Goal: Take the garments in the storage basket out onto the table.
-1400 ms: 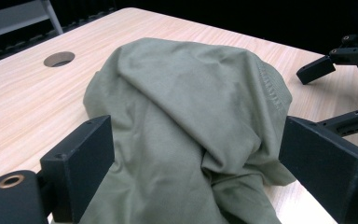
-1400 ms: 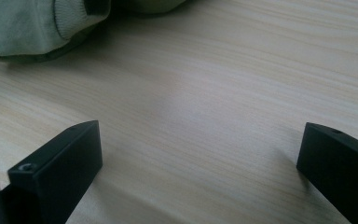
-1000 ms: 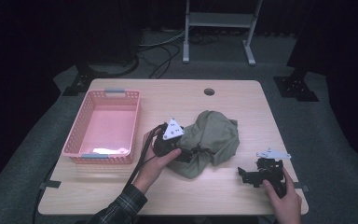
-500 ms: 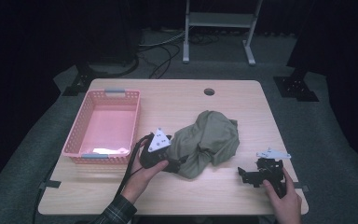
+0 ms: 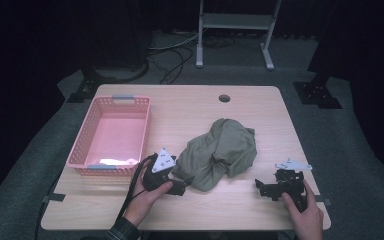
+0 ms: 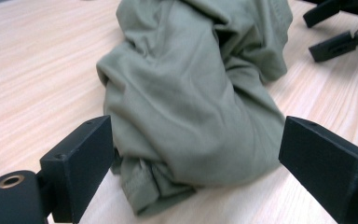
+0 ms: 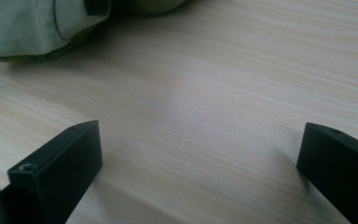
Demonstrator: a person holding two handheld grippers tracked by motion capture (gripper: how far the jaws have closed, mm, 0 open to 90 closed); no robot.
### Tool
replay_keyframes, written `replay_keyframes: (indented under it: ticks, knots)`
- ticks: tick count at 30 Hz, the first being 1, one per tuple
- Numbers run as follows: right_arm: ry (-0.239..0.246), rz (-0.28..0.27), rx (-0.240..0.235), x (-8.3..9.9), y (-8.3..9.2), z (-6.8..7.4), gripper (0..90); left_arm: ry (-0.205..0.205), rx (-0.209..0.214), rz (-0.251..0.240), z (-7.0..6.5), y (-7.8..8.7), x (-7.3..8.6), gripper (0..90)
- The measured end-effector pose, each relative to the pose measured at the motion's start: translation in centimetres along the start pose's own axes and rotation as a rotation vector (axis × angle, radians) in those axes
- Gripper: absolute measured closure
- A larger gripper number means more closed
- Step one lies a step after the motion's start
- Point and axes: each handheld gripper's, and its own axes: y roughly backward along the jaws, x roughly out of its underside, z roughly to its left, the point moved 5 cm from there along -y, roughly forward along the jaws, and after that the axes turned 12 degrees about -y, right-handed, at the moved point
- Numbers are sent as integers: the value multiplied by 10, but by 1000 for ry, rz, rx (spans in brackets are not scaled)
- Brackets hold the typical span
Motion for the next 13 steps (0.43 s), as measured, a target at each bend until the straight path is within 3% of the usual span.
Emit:
replay_keyframes:
  ticks: [7,13]
  knots:
    - [0,0,0,0,0,0,0,21,0,16,0,6,10,100]
    - [-1,0,0,0,0,0,0,10,0,11,1,6,10,100]
